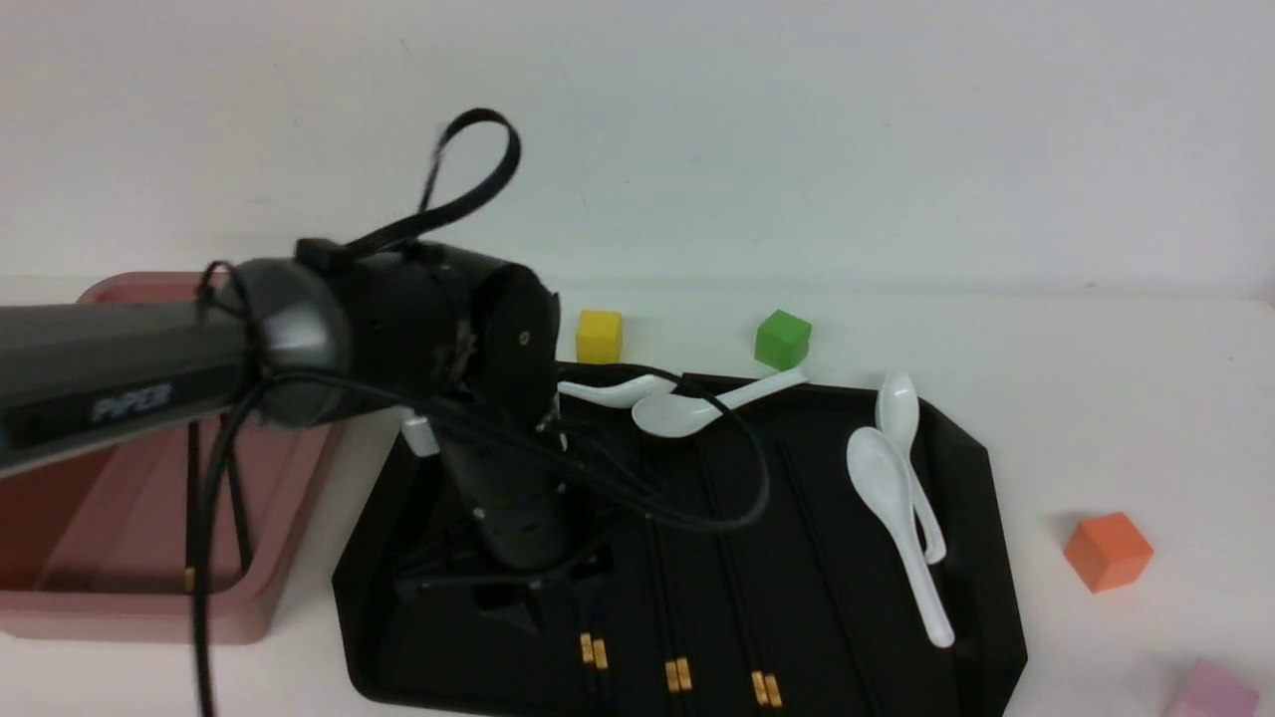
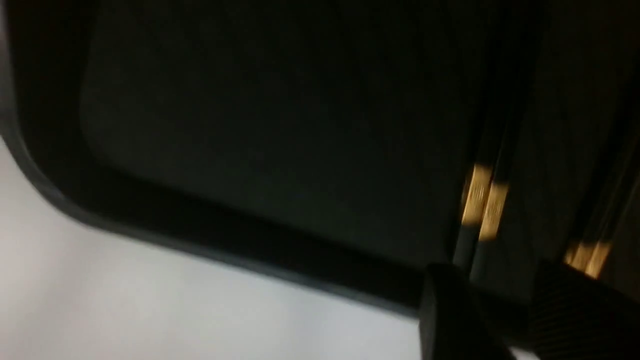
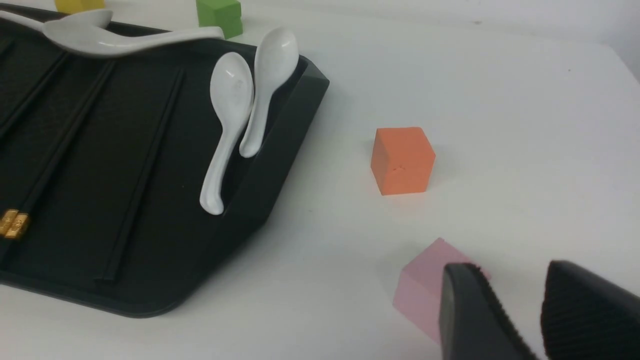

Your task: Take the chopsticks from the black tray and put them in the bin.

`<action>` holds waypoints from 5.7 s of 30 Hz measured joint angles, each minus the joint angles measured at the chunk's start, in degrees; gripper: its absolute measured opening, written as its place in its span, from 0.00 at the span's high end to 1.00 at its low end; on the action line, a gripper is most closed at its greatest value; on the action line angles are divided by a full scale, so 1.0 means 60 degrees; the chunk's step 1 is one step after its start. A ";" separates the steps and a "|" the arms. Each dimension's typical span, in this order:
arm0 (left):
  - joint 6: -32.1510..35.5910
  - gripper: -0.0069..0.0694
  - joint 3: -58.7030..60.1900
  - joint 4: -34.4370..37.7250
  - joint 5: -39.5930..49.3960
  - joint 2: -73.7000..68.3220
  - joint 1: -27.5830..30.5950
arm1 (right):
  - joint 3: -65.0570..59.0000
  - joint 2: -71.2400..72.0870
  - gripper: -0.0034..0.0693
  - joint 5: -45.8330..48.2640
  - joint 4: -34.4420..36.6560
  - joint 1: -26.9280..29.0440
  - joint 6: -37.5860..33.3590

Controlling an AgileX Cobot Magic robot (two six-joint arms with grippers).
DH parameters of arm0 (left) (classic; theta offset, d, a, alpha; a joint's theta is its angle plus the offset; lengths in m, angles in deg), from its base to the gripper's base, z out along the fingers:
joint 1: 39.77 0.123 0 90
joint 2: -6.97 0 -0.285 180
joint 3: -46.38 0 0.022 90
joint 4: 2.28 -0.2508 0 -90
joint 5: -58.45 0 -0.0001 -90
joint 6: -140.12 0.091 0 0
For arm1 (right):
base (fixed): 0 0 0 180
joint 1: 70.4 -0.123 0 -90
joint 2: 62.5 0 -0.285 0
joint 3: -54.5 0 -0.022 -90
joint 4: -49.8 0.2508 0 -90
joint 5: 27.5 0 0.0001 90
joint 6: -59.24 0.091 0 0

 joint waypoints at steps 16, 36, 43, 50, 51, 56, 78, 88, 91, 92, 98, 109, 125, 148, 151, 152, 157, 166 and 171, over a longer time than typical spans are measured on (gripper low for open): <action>-0.0079 0.52 -0.1242 -0.0583 0.0198 -0.1850 -0.0272 | 0.0000 0.0000 0.62 0.0000 0.0000 0.0000 0.0000; -0.0079 0.75 -0.1349 -0.0610 0.0208 -0.1889 -0.0300 | 0.0000 0.0000 0.62 0.0000 0.0000 0.0000 0.0000; -0.0285 0.75 -0.1271 -0.0308 0.0328 -0.1075 -0.0290 | 0.0000 0.0000 0.62 0.0000 0.0000 0.0000 0.0000; -0.0294 0.75 -0.1271 -0.0719 0.0544 0.0681 -0.0290 | 0.0000 0.0000 0.62 0.0000 0.0000 0.0000 0.0000; -0.0294 0.75 -0.1271 -0.0910 0.0636 0.0838 -0.0290 | 0.0000 0.0000 0.62 0.0000 0.0000 0.0000 0.0000; -0.0294 0.75 -0.1271 -0.2721 0.1731 0.1969 -0.0144 | 0.0000 0.0000 0.62 0.0000 0.0000 0.0000 0.0000; 0.2669 0.75 0.0552 -0.3099 0.0830 0.2812 0.5191 | 0.0000 0.0000 0.62 0.0000 0.0000 0.0000 0.0000; 0.2669 0.75 0.0559 -0.2808 0.0309 0.1883 0.5191 | 0.0000 0.0000 0.62 0.0000 0.0000 0.0000 0.0000; 0.2696 0.71 0.0570 -0.2779 0.0233 0.1457 0.5191 | 0.0000 0.0000 0.62 0.0000 0.0000 0.0000 0.0000; 0.2745 0.69 0.0580 -0.2767 0.0233 0.1372 0.5191 | 0.0000 0.0000 0.62 0.0000 0.0000 0.0000 0.0000; 0.2931 0.58 0.0589 -0.2596 0.0282 0.1223 0.5191 | 0.0000 0.0000 0.62 0.0000 0.0000 0.0000 0.0000; 0.3479 0.76 0.0600 -0.2263 0.1310 0.1400 0.5191 | 0.0000 0.0000 0.62 0.0000 0.0000 0.0000 0.0000; 0.5868 0.93 0.4303 0.1108 0.0185 0.7041 0.5191 | 0.0000 0.0000 0.62 0.0000 0.0000 0.0000 0.0000; 0.6319 0.93 0.9763 0.1911 -0.3204 1.8219 0.5191 | 0.0000 0.0000 0.62 0.0000 0.0000 0.0000 0.0000; 0.6319 0.93 0.9763 0.1911 -0.3137 1.8219 0.5191 | 0.0000 0.0000 0.62 0.0000 0.0000 0.0000 0.0000; 0.6319 0.93 0.9763 0.1911 -0.3127 1.8219 0.5191 | 0.0000 0.0000 0.62 0.0000 0.0000 0.0000 0.0000; 0.6319 0.93 0.9763 0.1911 -0.3104 1.8219 0.5191 | 0.0000 0.0000 0.62 0.0000 0.0000 0.0000 0.0000; 0.6361 0.93 0.9860 0.1440 -0.3314 1.8219 0.5191 | 0.0000 0.0000 0.62 0.0000 0.0000 0.0000 0.0000; 0.6380 0.93 1.0770 0.0994 -0.4203 1.8219 0.5191 | 0.0000 0.0000 0.62 0.0000 0.0000 0.0000 0.0000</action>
